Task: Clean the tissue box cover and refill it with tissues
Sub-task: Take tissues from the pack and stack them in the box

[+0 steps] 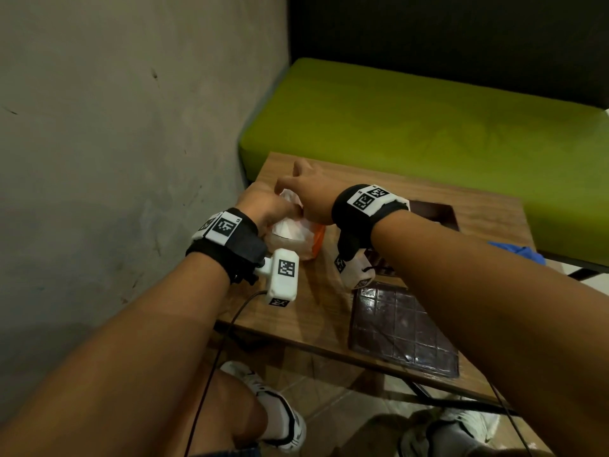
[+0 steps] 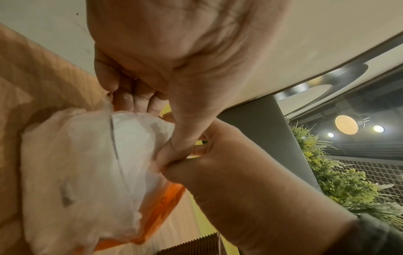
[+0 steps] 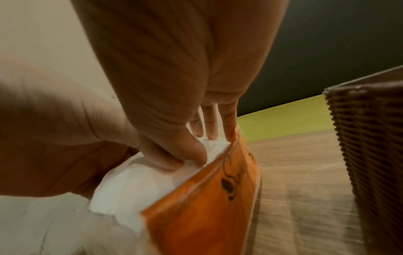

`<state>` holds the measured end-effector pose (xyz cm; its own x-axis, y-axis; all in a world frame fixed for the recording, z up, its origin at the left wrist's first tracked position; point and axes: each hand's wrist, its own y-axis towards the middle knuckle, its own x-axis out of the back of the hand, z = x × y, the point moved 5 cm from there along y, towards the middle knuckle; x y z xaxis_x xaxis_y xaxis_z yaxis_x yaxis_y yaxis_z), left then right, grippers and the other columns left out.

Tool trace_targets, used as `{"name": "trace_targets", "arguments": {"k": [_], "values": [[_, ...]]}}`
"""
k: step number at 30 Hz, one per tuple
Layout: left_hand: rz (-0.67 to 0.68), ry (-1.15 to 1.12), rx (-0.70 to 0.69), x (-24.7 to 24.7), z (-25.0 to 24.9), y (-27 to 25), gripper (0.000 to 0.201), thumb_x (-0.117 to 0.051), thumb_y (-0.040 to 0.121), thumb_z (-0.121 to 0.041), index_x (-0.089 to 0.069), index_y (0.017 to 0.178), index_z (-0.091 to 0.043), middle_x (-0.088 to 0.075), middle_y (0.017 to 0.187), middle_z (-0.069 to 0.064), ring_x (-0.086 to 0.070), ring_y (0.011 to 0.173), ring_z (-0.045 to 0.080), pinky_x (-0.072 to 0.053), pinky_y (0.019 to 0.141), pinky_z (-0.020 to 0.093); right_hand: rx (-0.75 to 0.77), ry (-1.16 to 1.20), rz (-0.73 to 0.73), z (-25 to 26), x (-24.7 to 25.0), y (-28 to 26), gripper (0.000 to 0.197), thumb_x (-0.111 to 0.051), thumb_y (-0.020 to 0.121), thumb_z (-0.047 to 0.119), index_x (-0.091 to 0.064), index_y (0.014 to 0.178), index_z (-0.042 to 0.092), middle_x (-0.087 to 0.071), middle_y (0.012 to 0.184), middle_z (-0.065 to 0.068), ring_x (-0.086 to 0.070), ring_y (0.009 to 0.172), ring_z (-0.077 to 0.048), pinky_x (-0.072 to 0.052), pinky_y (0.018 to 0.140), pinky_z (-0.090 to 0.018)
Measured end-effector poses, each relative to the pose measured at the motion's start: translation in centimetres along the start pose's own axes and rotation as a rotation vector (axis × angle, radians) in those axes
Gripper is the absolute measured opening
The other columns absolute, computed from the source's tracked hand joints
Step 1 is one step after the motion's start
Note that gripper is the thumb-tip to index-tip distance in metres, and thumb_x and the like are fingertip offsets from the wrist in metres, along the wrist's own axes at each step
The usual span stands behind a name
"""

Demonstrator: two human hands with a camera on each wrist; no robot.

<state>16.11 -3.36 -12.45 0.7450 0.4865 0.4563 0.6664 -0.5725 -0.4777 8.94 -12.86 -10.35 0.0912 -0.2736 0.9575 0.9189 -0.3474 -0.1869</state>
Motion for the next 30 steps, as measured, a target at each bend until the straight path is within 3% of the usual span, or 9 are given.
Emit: {"name": "trace_targets", "arguments": {"k": [2, 7, 11, 14, 19, 23, 25, 27, 30], "values": [[0.020, -0.015, 0.004, -0.2, 0.2, 0.2, 0.045, -0.094, 0.051, -0.019, -0.073, 0.091, -0.014, -0.079, 0.102, 0.017, -0.079, 0.097, 0.034, -0.066, 0.091, 0.056, 0.002, 0.000, -0.005, 0.0, 0.0, -0.2, 0.061, -0.071, 0.095, 0.016, -0.052, 0.151, 0.031, -0.041, 0.143, -0.015, -0.045, 0.133, -0.037, -0.041, 0.102, -0.041], [0.050, -0.036, -0.053, -0.5, -0.1, -0.7, 0.030, -0.087, 0.083, -0.001, -0.065, 0.084, -0.021, -0.072, 0.089, 0.006, -0.070, 0.080, 0.020, -0.055, 0.067, 0.031, -0.033, 0.062, -0.027, -0.4, 0.1, -0.4, 0.067, -0.074, 0.092, 0.009, -0.051, 0.151, 0.029, -0.037, 0.143, -0.015, -0.047, 0.130, -0.036, -0.041, 0.095, -0.038], [0.047, -0.103, -0.066, -0.5, -0.1, -1.1, 0.029, -0.080, 0.085, 0.005, -0.064, 0.086, -0.019, -0.072, 0.091, 0.008, -0.069, 0.077, 0.019, -0.059, 0.070, 0.032, -0.117, 0.248, -0.125, -1.3, 0.5, -0.5, 0.063, -0.066, 0.091, -0.002, -0.054, 0.147, 0.024, -0.042, 0.136, -0.015, -0.049, 0.126, -0.037, -0.047, 0.100, -0.041], [0.079, -0.152, -0.071, -0.3, -0.3, -1.5, 0.025, -0.076, 0.088, 0.006, -0.066, 0.091, -0.017, -0.074, 0.092, 0.009, -0.072, 0.076, 0.020, -0.058, 0.059, 0.027, -0.159, 0.380, -0.162, -1.9, 0.8, -1.0, 0.066, -0.063, 0.091, -0.002, -0.050, 0.151, 0.022, -0.049, 0.140, -0.015, -0.050, 0.130, -0.035, -0.040, 0.095, -0.032], [0.066, -0.118, -0.169, 0.8, -1.1, -2.4, 0.026, -0.079, 0.087, -0.002, -0.068, 0.105, -0.018, -0.076, 0.108, 0.013, -0.075, 0.092, 0.028, -0.063, 0.082, 0.040, -0.158, 0.531, -0.157, -2.0, 2.4, -2.4, 0.080, -0.069, 0.091, 0.014, -0.034, 0.163, 0.017, -0.050, 0.155, -0.017, -0.053, 0.138, -0.033, -0.048, 0.109, -0.039], [0.138, -0.134, -0.267, 1.9, -2.5, -4.1, 0.027, -0.074, 0.092, -0.001, -0.071, 0.114, -0.017, -0.077, 0.104, 0.005, -0.075, 0.092, 0.022, -0.060, 0.067, 0.027, -0.204, 0.714, -0.174, -2.9, 4.8, -4.4, 0.086, -0.068, 0.083, 0.046, -0.038, 0.161, 0.024, -0.051, 0.156, -0.009, -0.055, 0.133, -0.027, -0.048, 0.108, -0.036], [0.239, -0.152, -0.303, 2.1, -3.4, -5.2, 0.029, -0.075, 0.092, -0.001, -0.072, 0.117, -0.017, -0.079, 0.109, 0.006, -0.076, 0.097, 0.022, -0.059, 0.071, 0.026, -0.226, 0.836, -0.187, -3.6, 5.6, -5.9, 0.073, -0.070, 0.090, 0.052, -0.047, 0.154, 0.025, -0.059, 0.147, -0.006, -0.061, 0.127, -0.024, -0.052, 0.106, -0.039], [0.343, -0.162, -0.314, 1.9, -4.4, -6.4, 0.035, -0.076, 0.090, -0.003, -0.074, 0.123, -0.015, -0.080, 0.116, 0.008, -0.077, 0.104, 0.024, -0.062, 0.085, 0.036, -0.247, 1.003, -0.184, -4.2, 6.0, -7.9, 0.055, -0.070, 0.095, 0.053, -0.061, 0.139, 0.022, -0.070, 0.133, -0.006, -0.069, 0.118, -0.027, -0.057, 0.105, -0.046], [0.479, -0.194, -0.283, 0.8, -5.5, -8.4, 0.032, -0.070, 0.096, 0.001, -0.074, 0.125, -0.012, -0.080, 0.116, 0.014, -0.078, 0.100, 0.028, -0.062, 0.091, 0.044, -0.246, 1.291, -0.138, -4.3, 5.9, -11.3, 0.032, -0.069, 0.101, 0.042, -0.069, 0.118, 0.015, -0.078, 0.117, -0.013, -0.077, 0.105, -0.030, -0.062, 0.099, -0.047]]}}
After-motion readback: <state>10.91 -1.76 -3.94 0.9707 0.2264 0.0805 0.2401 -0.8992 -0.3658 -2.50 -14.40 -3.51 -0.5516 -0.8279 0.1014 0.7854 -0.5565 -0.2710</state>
